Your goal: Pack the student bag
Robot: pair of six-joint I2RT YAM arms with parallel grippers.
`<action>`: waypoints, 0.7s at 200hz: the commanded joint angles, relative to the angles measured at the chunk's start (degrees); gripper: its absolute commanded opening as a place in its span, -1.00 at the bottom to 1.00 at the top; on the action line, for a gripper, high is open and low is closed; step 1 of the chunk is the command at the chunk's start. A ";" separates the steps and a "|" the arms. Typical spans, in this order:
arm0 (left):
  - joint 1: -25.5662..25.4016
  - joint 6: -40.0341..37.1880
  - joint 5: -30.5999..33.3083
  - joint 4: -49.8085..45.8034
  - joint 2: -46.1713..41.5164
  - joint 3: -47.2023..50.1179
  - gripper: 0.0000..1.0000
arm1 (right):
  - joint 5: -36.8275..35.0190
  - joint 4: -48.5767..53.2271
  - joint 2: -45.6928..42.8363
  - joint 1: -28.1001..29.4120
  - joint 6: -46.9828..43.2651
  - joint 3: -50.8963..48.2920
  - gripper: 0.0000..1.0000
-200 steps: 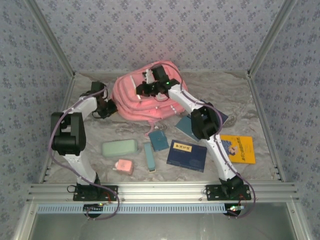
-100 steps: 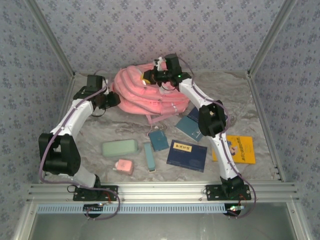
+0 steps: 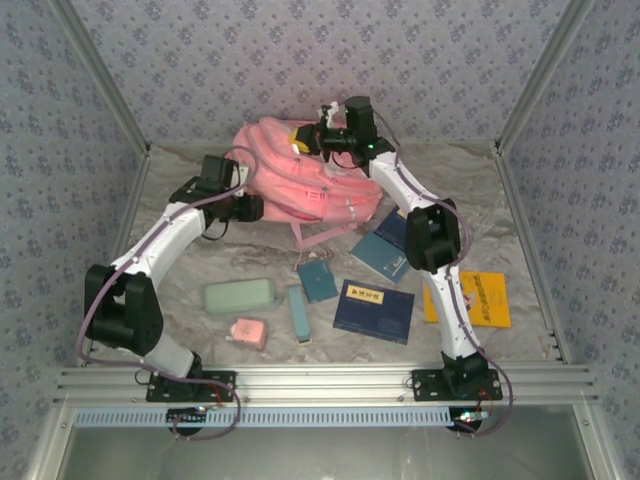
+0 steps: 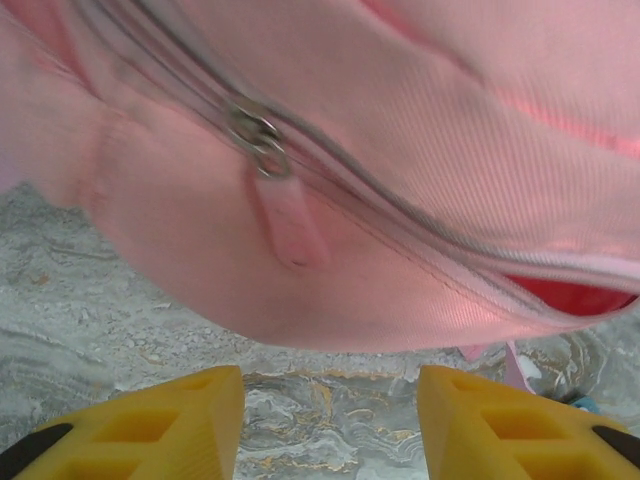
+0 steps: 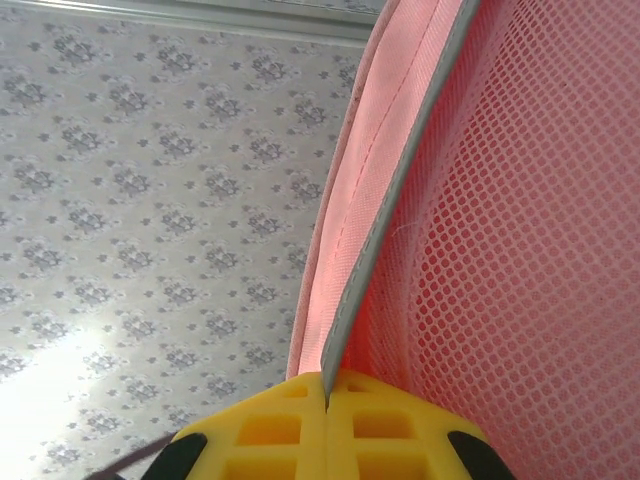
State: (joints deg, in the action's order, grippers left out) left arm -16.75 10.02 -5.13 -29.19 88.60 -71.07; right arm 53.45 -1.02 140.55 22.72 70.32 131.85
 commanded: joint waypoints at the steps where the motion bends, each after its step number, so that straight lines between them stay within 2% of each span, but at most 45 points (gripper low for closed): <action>1: -0.12 -2.55 4.68 2.65 0.66 -1.18 0.00 | 1.51 -8.51 -5.41 -1.07 4.43 0.33 -1.00; 48: 0.10 -2.28 7.92 3.58 4.28 -5.00 -0.08 | 2.01 -10.91 -5.59 -0.94 6.14 -0.56 -1.00; 109: 1.64 -1.31 6.32 4.15 9.29 -9.73 -0.09 | 2.69 -13.58 -5.60 -0.50 8.01 -1.53 -1.00; 126: 1.70 -1.23 5.70 4.27 10.24 -10.68 -0.19 | 2.89 -13.75 -5.35 -0.48 8.29 -1.64 -1.00; 140: 1.89 -0.97 5.24 3.82 11.01 -11.49 -0.38 | 3.02 -13.75 -5.20 -0.34 8.32 -1.72 -1.00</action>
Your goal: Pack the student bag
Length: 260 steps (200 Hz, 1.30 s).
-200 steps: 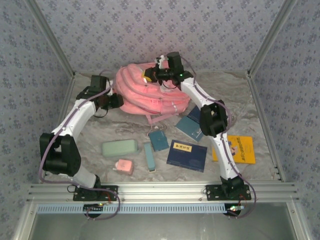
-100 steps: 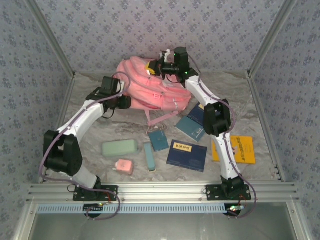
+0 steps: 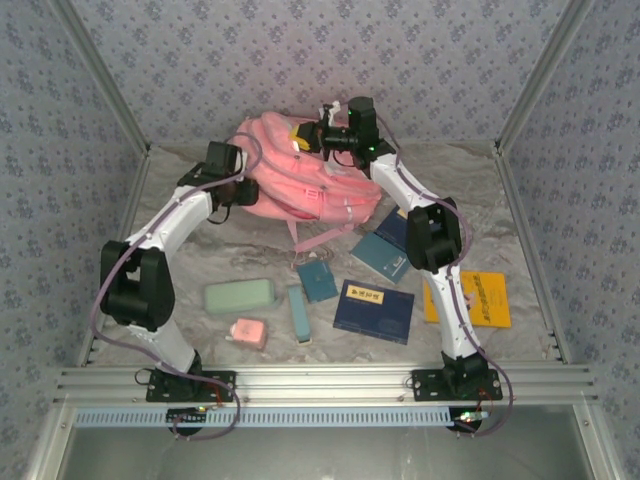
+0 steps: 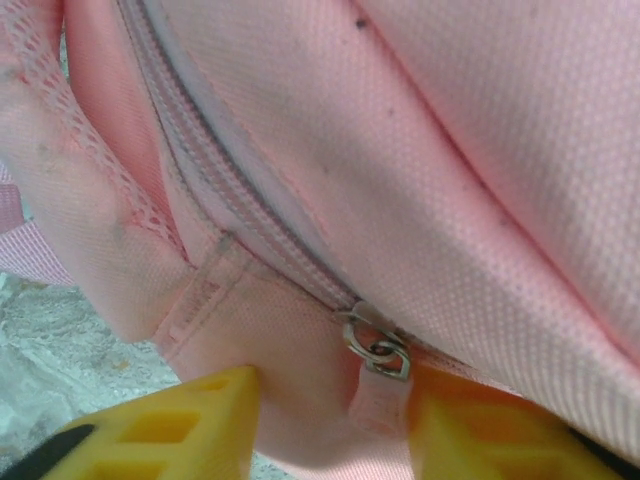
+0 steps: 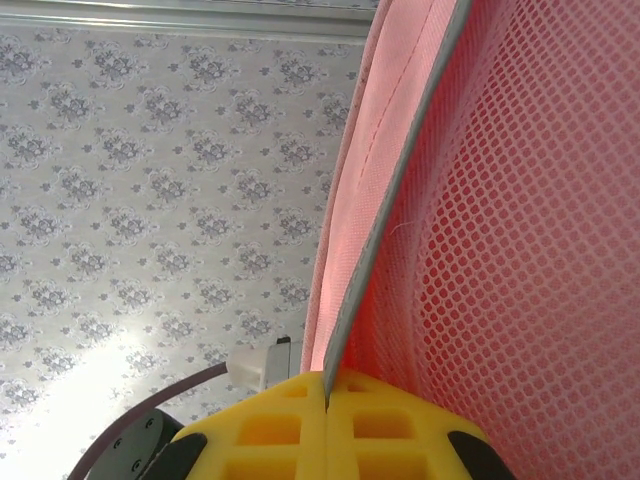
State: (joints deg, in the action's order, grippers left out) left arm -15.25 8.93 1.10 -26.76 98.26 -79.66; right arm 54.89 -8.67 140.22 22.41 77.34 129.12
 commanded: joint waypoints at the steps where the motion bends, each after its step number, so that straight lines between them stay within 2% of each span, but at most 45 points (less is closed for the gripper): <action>1: 0.43 0.12 -1.00 1.38 1.43 -2.97 -0.40 | 1.60 -6.10 -4.83 -0.06 1.31 1.03 -1.00; 29: 0.98 0.46 -2.28 0.77 2.03 -3.45 -0.80 | 1.79 -5.67 -4.59 -0.04 0.91 0.80 -1.00; 55: 1.40 0.48 -3.37 1.05 0.69 -1.99 -1.00 | 1.97 -3.56 -4.17 -0.15 -1.06 0.78 -1.00; 78: 2.36 0.73 -3.39 1.28 -1.06 0.16 -1.00 | 1.93 4.46 -4.13 -0.05 -7.77 2.29 -1.00; 122: 5.78 1.83 -2.17 1.02 -2.46 2.23 -1.00 | 2.48 12.77 -5.09 0.00 -15.88 3.17 -1.00; 174: 7.98 2.16 -2.24 0.42 -0.17 -0.44 -1.00 | 5.47 14.91 -6.63 0.43 -18.93 2.20 -1.00; 217: 8.60 3.26 -4.26 -0.47 2.86 -2.36 -1.00 | 6.48 22.10 -7.47 0.61 -25.88 2.46 -1.00; 240: 8.56 5.42 -7.98 0.04 1.85 -1.47 -1.00 | 0.87 33.02 -7.36 0.83 -34.70 5.42 -0.99; 248: 8.57 6.95 -9.78 0.85 0.99 -0.29 -1.00 | -3.61 38.72 -7.34 0.92 -39.06 7.55 -0.68; 260: 8.48 8.96 -11.68 1.87 -0.26 1.49 -1.00 | -12.19 47.54 -7.50 1.32 -45.61 11.25 -0.56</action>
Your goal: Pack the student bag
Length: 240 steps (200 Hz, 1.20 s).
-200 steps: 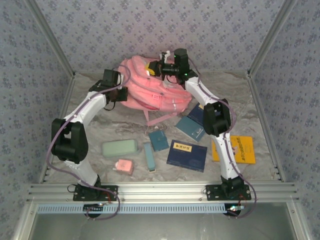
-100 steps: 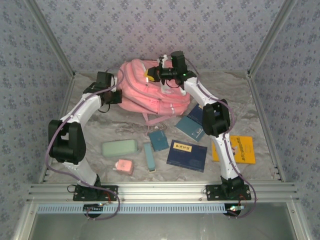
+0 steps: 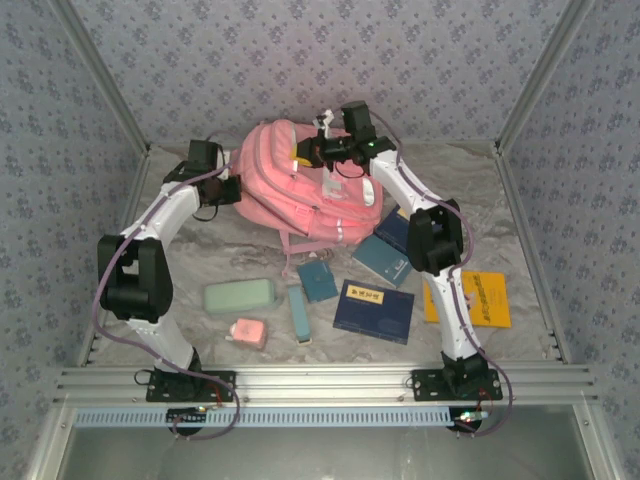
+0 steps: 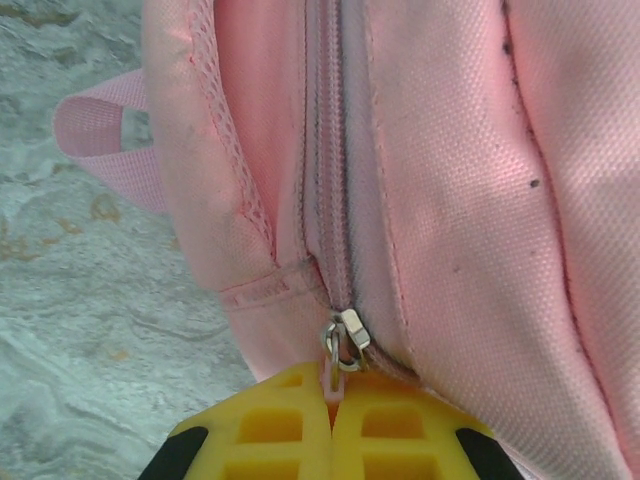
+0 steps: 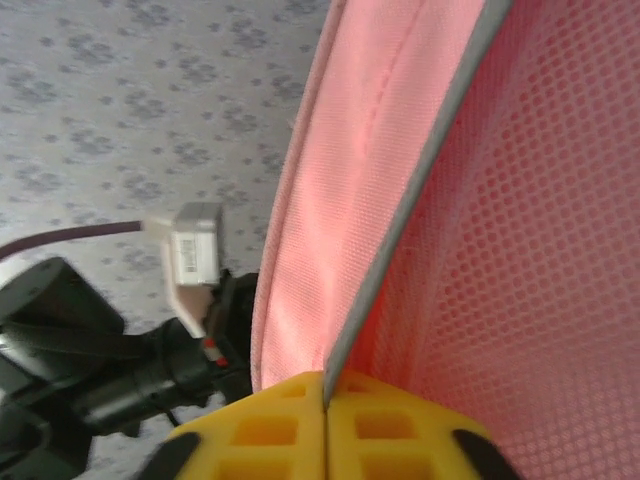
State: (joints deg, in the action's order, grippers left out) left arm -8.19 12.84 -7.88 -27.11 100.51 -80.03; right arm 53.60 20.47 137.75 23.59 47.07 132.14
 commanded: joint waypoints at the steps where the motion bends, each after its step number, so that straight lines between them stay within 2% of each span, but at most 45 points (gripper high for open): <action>1: 1.42 5.25 -2.86 2.23 -2.60 2.01 -1.00 | -11.82 19.14 -5.04 0.23 -15.65 8.54 -0.55; 12: 1.42 6.74 -3.87 2.49 -3.50 3.20 -1.00 | -18.72 24.55 -5.82 0.63 -19.62 10.47 -0.37; 21: 1.42 8.00 -4.71 2.98 -4.32 4.35 -1.00 | -25.02 26.90 -7.27 0.95 -21.78 10.32 -0.35; 41: 1.29 10.88 -7.38 3.65 -5.95 6.42 -1.00 | -35.59 28.32 -12.64 2.17 -25.80 4.85 -0.39; 59: 0.70 12.20 -8.50 3.79 -7.65 7.72 -1.00 | -39.99 25.38 -19.28 3.41 -27.92 -4.49 -0.52; 87: -1.48 12.03 -9.08 2.29 -9.94 8.85 -1.00 | -41.13 18.58 -29.34 4.96 -23.27 -23.88 -0.57; 119: -3.65 12.34 -8.84 2.18 -12.04 11.68 -1.00 | -38.48 6.58 -38.85 6.46 -15.84 -47.33 -0.69; 165: -5.72 12.30 -9.86 1.74 -14.27 14.61 -1.00 | -40.16 0.86 -44.87 8.43 -14.65 -66.07 -0.77; 206: -7.00 12.73 -10.83 1.37 -16.89 16.69 -1.00 | -40.39 -0.34 -39.23 6.53 -14.69 -67.92 -0.77; 240: -8.74 13.28 -12.26 1.59 -17.00 17.92 -1.00 | -42.72 -0.08 -31.65 1.81 -16.62 -61.25 -0.67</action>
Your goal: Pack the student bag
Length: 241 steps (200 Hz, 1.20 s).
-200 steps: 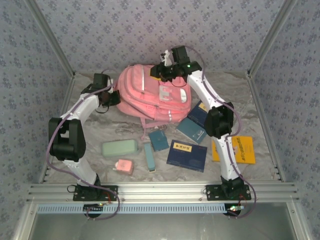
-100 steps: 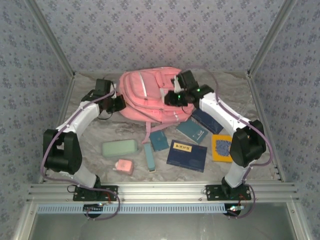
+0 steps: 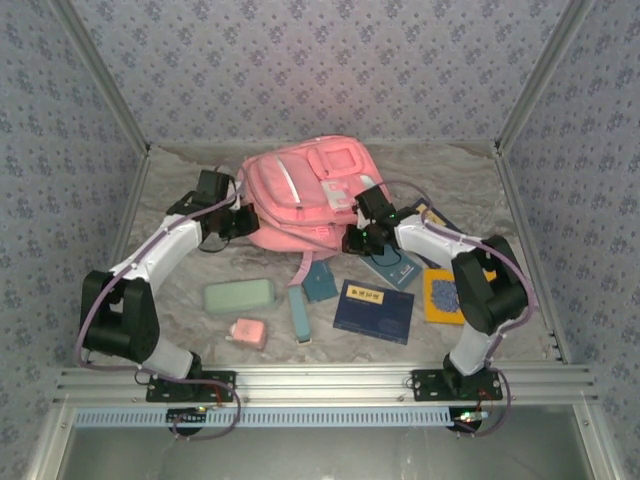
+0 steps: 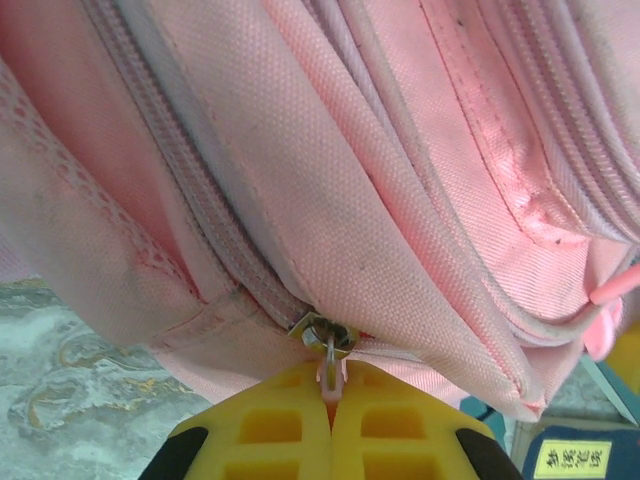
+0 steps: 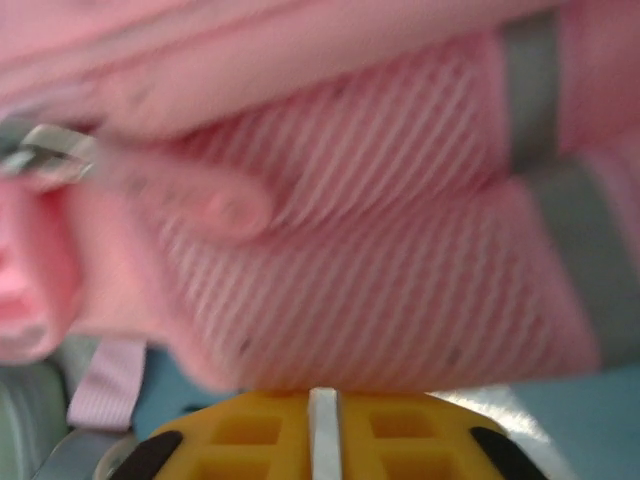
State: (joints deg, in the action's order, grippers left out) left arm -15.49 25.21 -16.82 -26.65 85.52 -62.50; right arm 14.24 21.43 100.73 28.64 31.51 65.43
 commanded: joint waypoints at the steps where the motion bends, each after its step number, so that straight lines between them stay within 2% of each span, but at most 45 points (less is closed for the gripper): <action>1: -1.55 0.94 -3.40 1.15 -1.97 0.38 -1.00 | -3.39 -0.99 5.59 -3.37 -1.12 5.83 -0.66; 41: -6.00 1.33 -4.10 1.43 0.71 -0.87 -1.00 | -6.98 1.03 11.73 -8.77 -2.31 14.54 -0.60; 68: -8.60 0.90 -2.90 1.10 3.20 -3.00 -1.00 | -12.12 5.29 11.75 -9.98 -4.46 20.19 -0.58; 80: -9.05 0.63 -2.61 0.82 4.31 -4.01 -1.00 | -14.58 5.99 9.31 -8.99 -5.55 20.97 -0.50; 94: -9.52 0.30 -2.11 1.00 5.45 -4.85 -1.00 | -14.78 6.66 5.83 -7.10 -4.93 20.43 -0.32; 109: -10.20 -0.15 -1.77 0.97 6.80 -5.81 -1.00 | -11.72 6.96 3.22 -6.07 0.17 19.81 -0.24; 118: -10.55 -0.32 -1.59 0.99 7.45 -6.30 -1.00 | -7.49 6.49 1.58 -5.18 4.82 18.37 -0.19; 149: -10.88 -0.34 -1.64 1.59 8.27 -6.77 -1.00 | 1.84 -4.90 -3.36 -2.18 22.52 9.62 0.09; 163: -10.88 -0.26 -1.81 2.00 8.03 -6.68 -1.00 | 4.61 -8.76 -2.87 -1.51 31.14 7.60 0.13; 175: -10.88 -0.01 -1.94 2.20 7.83 -6.60 -1.00 | 7.39 -10.91 -1.78 -1.00 34.86 7.42 0.13; 207: -11.05 0.41 -2.34 2.70 7.50 -6.40 -1.00 | 8.52 -18.11 -1.32 1.00 45.82 3.82 0.16; 241: -11.13 1.07 -2.96 3.54 7.67 -6.45 -1.00 | 8.80 -20.67 -1.82 2.33 49.54 -0.43 0.20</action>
State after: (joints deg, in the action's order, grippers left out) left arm -26.26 26.06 -18.68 -26.81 94.00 -66.98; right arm 21.52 5.26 98.91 29.98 73.36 68.10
